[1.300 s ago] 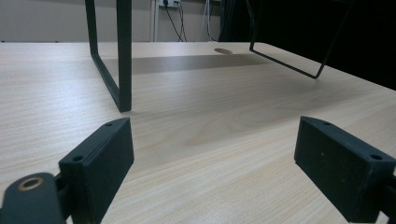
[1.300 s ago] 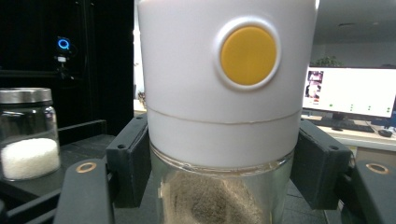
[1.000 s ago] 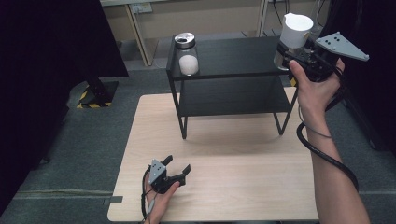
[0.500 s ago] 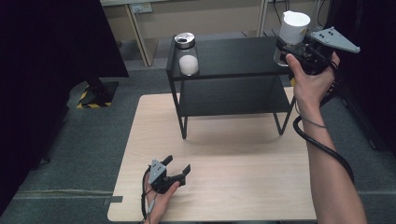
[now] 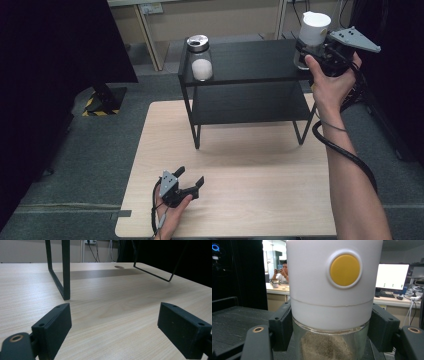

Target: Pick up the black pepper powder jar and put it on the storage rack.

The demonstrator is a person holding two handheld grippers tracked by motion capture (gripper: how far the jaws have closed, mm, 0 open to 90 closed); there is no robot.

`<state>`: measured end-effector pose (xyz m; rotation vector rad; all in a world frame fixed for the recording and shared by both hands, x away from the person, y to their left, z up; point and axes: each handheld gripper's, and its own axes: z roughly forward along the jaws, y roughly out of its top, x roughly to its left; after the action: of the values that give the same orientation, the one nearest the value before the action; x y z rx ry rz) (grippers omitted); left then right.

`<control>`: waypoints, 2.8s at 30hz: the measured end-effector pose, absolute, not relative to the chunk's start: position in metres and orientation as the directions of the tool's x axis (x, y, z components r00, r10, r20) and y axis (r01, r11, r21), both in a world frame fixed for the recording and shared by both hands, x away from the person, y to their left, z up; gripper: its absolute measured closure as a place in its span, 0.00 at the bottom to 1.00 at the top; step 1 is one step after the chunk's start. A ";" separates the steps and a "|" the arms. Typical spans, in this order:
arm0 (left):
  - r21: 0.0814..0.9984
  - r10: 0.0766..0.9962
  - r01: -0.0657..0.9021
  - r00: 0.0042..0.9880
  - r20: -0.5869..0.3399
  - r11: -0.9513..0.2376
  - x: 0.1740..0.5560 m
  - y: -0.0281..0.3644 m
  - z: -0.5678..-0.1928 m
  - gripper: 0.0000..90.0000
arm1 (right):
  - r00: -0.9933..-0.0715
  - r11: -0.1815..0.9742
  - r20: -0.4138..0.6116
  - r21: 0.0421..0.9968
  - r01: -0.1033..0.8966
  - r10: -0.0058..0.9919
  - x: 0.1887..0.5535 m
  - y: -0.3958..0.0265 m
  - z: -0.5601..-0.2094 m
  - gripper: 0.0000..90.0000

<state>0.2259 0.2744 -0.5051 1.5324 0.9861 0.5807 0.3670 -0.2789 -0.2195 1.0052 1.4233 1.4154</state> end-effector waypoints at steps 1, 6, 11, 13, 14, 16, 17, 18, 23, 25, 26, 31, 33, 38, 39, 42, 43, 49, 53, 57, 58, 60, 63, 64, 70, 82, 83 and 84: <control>0.964 0.838 0.266 0.522 -0.161 0.020 0.226 0.275 -0.505 0.12 | -0.297 0.029 -0.036 0.999 -0.028 0.954 0.368 -0.279 -0.220 0.34; 0.963 0.837 0.268 0.522 -0.163 0.021 0.226 0.275 -0.505 0.12 | -0.294 0.031 -0.037 0.999 -0.023 0.955 0.370 -0.280 -0.222 0.34; 0.964 0.838 0.265 0.522 -0.159 0.018 0.226 0.274 -0.505 0.12 | -0.294 0.023 -0.030 0.999 -0.028 0.955 0.371 -0.280 -0.225 0.34; 0.964 0.838 0.266 0.523 -0.158 0.016 0.226 0.274 -0.505 0.12 | -0.292 0.022 -0.030 0.999 -0.032 0.956 0.370 -0.280 -0.226 0.34; 0.964 0.838 0.266 0.523 -0.158 0.015 0.226 0.274 -0.505 0.12 | -0.291 0.026 -0.034 0.999 -0.034 0.956 0.370 -0.279 -0.227 0.34; 0.964 0.838 0.266 0.522 -0.159 0.017 0.226 0.274 -0.505 0.12 | -0.292 0.033 -0.042 0.999 -0.037 0.955 0.371 -0.279 -0.227 0.34; 0.964 0.838 0.265 0.523 -0.159 0.017 0.226 0.274 -0.505 0.12 | -0.292 0.038 -0.047 0.999 -0.037 0.955 0.371 -0.279 -0.227 0.34; 0.964 0.838 0.265 0.522 -0.159 0.018 0.226 0.274 -0.505 0.12 | -0.291 0.041 -0.050 0.999 -0.036 0.956 0.371 -0.278 -0.226 0.34; 0.964 0.838 0.264 0.523 -0.155 0.013 0.226 0.274 -0.505 0.12 | -0.290 0.045 -0.050 0.999 -0.024 0.956 0.371 -0.278 -0.223 0.34; 0.964 0.838 0.264 0.523 -0.155 0.014 0.226 0.274 -0.505 0.12 | -0.291 0.042 -0.047 0.999 -0.025 0.956 0.371 -0.279 -0.224 0.34; 0.964 0.838 0.265 0.523 -0.156 0.015 0.226 0.274 -0.505 0.12 | -0.291 0.042 -0.047 0.999 -0.025 0.956 0.371 -0.279 -0.224 0.34; 0.964 0.838 0.265 0.523 -0.157 0.015 0.226 0.274 -0.505 0.12 | -0.291 0.044 -0.049 0.999 -0.024 0.955 0.370 -0.280 -0.224 0.25; 0.964 0.838 0.266 0.523 -0.156 0.013 0.226 0.274 -0.504 0.12 | -0.297 0.040 -0.046 0.999 -0.028 0.954 0.369 -0.281 -0.224 0.20; 0.964 0.839 0.266 0.521 -0.157 0.015 0.226 0.274 -0.505 0.12 | -0.301 0.023 -0.033 0.999 -0.037 0.953 0.366 -0.282 -0.221 0.12; 0.964 0.839 0.266 0.520 -0.158 0.017 0.226 0.274 -0.505 0.12 | -0.302 0.020 -0.031 0.999 -0.038 0.953 0.365 -0.283 -0.221 0.11; 0.964 0.839 0.266 0.521 -0.158 0.017 0.226 0.274 -0.505 0.12 | -0.310 0.025 -0.038 0.999 -0.048 0.950 0.362 -0.284 -0.221 0.11; 0.964 0.839 0.266 0.521 -0.158 0.017 0.226 0.274 -0.505 0.12 | -0.312 0.027 -0.041 0.998 -0.048 0.949 0.361 -0.284 -0.220 0.10; 0.964 0.839 0.265 0.521 -0.158 0.017 0.226 0.274 -0.505 0.12 | -0.319 0.045 -0.056 0.998 -0.041 0.946 0.355 -0.287 -0.218 0.10; 0.964 0.839 0.265 0.521 -0.158 0.016 0.226 0.274 -0.505 0.12 | -0.324 0.048 -0.060 0.998 -0.046 0.944 0.349 -0.291 -0.221 0.10; 0.964 0.839 0.265 0.521 -0.155 0.014 0.226 0.274 -0.505 0.12 | -0.330 0.053 -0.064 0.998 -0.044 0.942 0.344 -0.295 -0.225 0.10; 0.964 0.839 0.265 0.521 -0.155 0.014 0.226 0.274 -0.505 0.12 | -0.332 0.051 -0.063 0.998 -0.042 0.941 0.343 -0.297 -0.227 0.10; 0.964 0.839 0.265 0.521 -0.155 0.014 0.226 0.274 -0.505 0.12 | -0.337 0.048 -0.059 0.998 -0.040 0.940 0.341 -0.299 -0.230 0.10; 0.964 0.839 0.265 0.520 -0.161 0.021 0.226 0.274 -0.505 0.12 | -0.343 0.043 -0.054 0.998 -0.042 0.938 0.338 -0.302 -0.234 0.10; 0.964 0.839 0.265 0.520 -0.161 0.021 0.226 0.274 -0.505 0.12 | -0.343 0.041 -0.054 0.998 -0.043 0.938 0.336 -0.303 -0.236 0.10; 0.964 0.839 0.267 0.521 -0.158 0.016 0.226 0.274 -0.504 0.12 | -0.359 0.022 -0.036 0.999 -0.043 0.933 0.329 -0.310 -0.245 0.10; 0.964 0.839 0.266 0.520 -0.161 0.019 0.226 0.274 -0.505 0.12 | -0.394 0.028 -0.049 0.998 -0.059 0.918 0.315 -0.314 -0.259 0.10; 0.964 0.839 0.267 0.520 -0.161 0.020 0.226 0.274 -0.505 0.12 | -0.396 0.029 -0.051 0.998 -0.061 0.917 0.314 -0.314 -0.260 0.10; 0.963 0.839 0.267 0.520 -0.162 0.020 0.226 0.274 -0.505 0.12 | -0.398 0.030 -0.053 0.998 -0.062 0.916 0.313 -0.314 -0.261 0.10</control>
<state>0.2258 0.2739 -0.5049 1.5323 0.9893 0.5814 0.3125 -0.3137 -0.2614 0.9136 1.4796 1.4951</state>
